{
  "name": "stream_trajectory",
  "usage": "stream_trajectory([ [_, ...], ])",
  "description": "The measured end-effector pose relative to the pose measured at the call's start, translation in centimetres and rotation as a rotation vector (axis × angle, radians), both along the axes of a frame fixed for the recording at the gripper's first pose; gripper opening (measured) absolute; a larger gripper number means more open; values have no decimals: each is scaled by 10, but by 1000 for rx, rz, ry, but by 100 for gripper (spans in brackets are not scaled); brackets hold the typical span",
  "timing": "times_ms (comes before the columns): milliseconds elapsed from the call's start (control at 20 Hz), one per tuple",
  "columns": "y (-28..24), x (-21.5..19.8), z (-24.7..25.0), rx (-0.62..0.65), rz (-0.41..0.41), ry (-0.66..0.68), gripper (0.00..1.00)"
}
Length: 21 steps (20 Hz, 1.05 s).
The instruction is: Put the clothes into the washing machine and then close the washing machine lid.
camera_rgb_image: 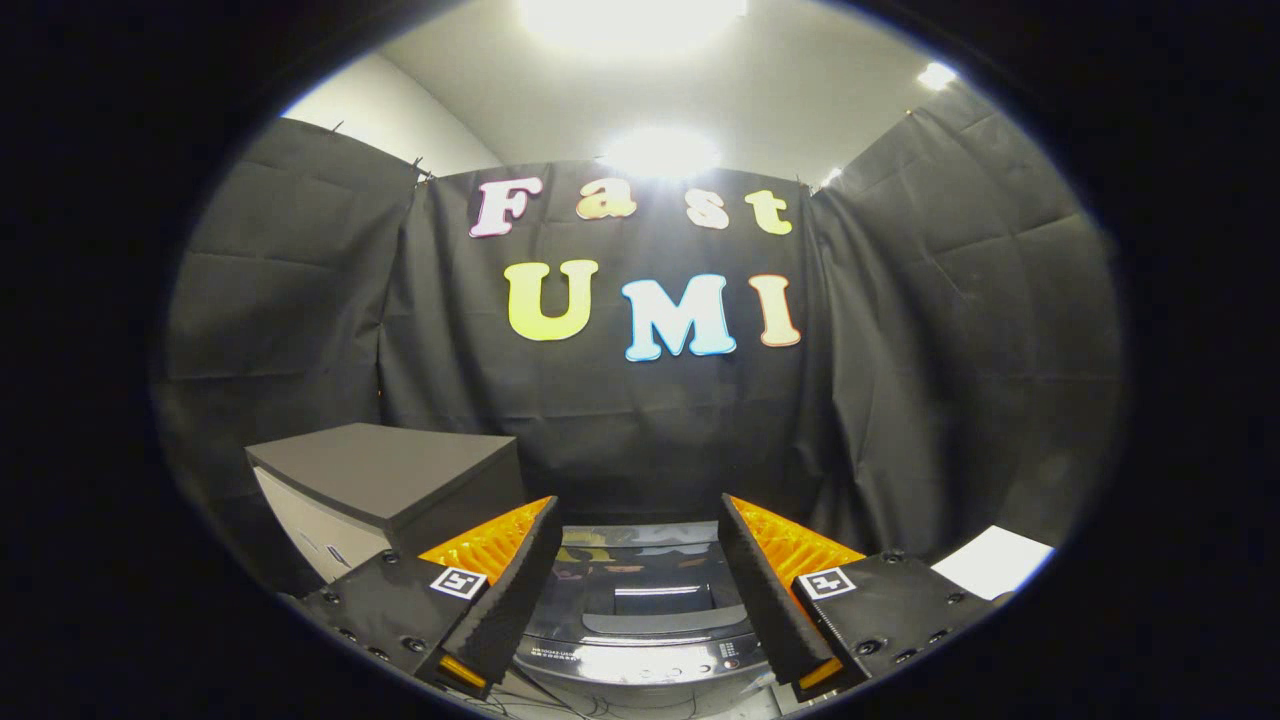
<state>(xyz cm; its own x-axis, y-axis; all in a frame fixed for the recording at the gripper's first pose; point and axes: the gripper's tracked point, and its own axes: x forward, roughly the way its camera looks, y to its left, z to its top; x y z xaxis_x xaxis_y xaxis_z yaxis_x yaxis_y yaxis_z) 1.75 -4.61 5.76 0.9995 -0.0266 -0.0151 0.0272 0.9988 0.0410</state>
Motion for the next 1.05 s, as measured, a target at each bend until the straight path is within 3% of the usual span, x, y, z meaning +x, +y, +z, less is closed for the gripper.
stream_trajectory([
  [350,-16,-45,29,-18,-28,-62,97],
  [1050,-25,-92,3,-3,37,-26,97],
])
